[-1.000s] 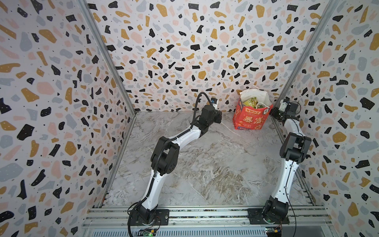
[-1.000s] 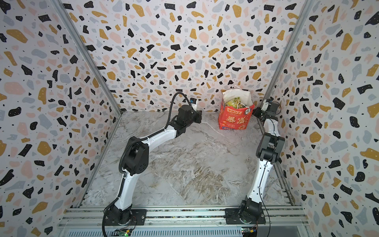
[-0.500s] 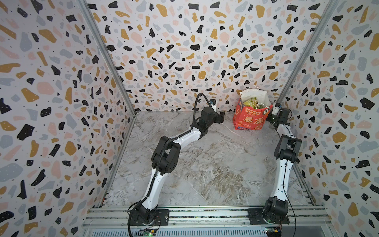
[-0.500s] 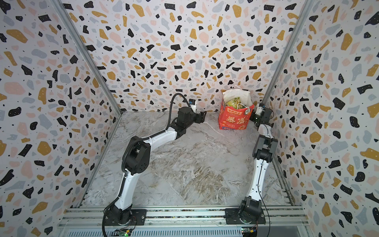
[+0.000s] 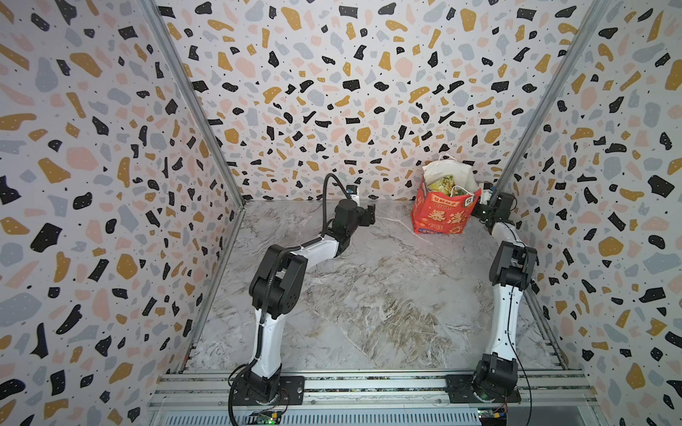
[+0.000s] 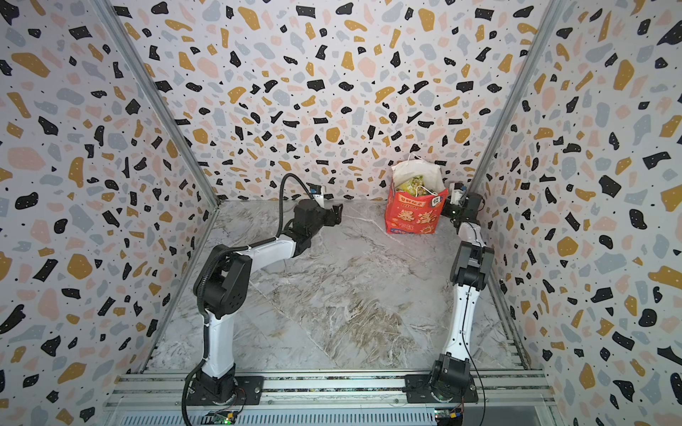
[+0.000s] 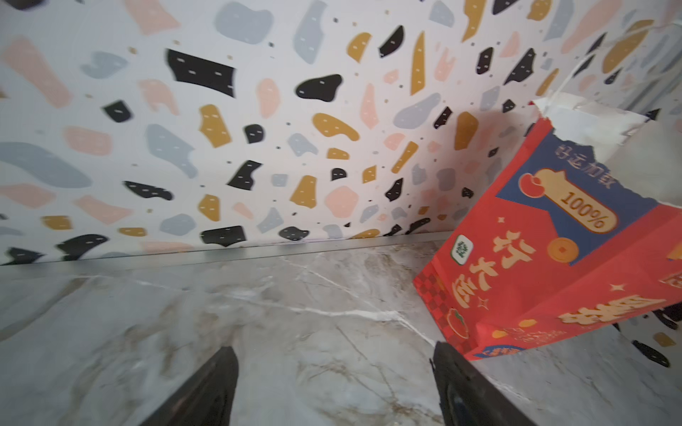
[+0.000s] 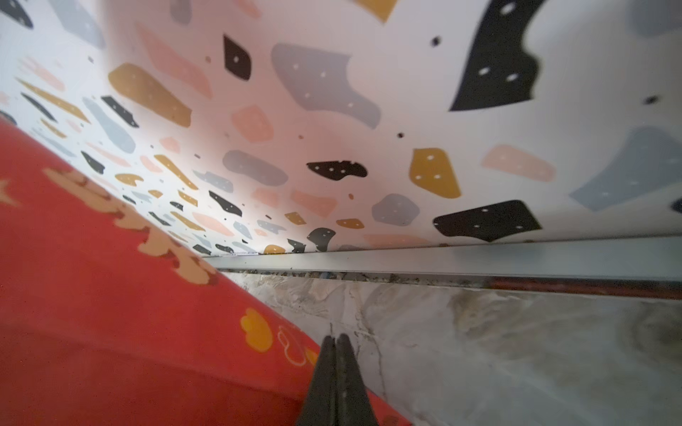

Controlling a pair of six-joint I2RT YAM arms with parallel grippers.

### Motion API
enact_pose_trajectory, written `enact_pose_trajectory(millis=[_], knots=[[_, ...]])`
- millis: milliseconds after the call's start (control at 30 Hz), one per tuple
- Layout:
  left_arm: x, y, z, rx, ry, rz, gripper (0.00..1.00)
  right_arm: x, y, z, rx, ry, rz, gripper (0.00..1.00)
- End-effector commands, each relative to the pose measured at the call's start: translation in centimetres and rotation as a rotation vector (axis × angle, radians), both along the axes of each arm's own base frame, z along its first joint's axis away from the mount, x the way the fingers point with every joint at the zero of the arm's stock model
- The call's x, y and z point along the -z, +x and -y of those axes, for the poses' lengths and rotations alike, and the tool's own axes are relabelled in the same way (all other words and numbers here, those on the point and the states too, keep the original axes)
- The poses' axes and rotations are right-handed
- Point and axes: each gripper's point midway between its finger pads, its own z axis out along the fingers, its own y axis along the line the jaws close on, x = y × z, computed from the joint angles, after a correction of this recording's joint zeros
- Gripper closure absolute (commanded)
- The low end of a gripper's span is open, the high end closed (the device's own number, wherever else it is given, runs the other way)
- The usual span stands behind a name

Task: Take the snacks out of the paper bag
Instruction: Move the paper bag to the top-center of the table.

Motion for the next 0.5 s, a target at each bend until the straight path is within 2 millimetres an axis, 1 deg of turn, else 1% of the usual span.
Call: enact_pose_trajectory(millis=[0,133,200,300,467], knots=[[-4.6,-1.5,-1.8,-0.035,-0.02,0.125,0.16,-4.1,-1.2,-5.7,-0.155,-0.058,0.082,1.0],[-4.4,-3.4,-4.4,-0.084,-0.011,0.111,0.15,-4.2,-1.6,-8.3,-0.188,-0.064,0.064,1.0],[-4.3,-4.5,-5.7,-0.111,0.0,0.112,0.15,-4.1,-2.1,-10.1,-0.21,-0.064,0.057,1.0],[-4.4,-6.0,-7.8,-0.163,0.008,0.11,0.15,-4.2,-3.0,-12.8,-0.251,-0.081,0.059,1.0],[-4.3,-8.2,-11.9,-0.255,-0.023,0.092,0.15,-4.4,-4.9,-16.4,-0.281,-0.102,0.034,1.0]])
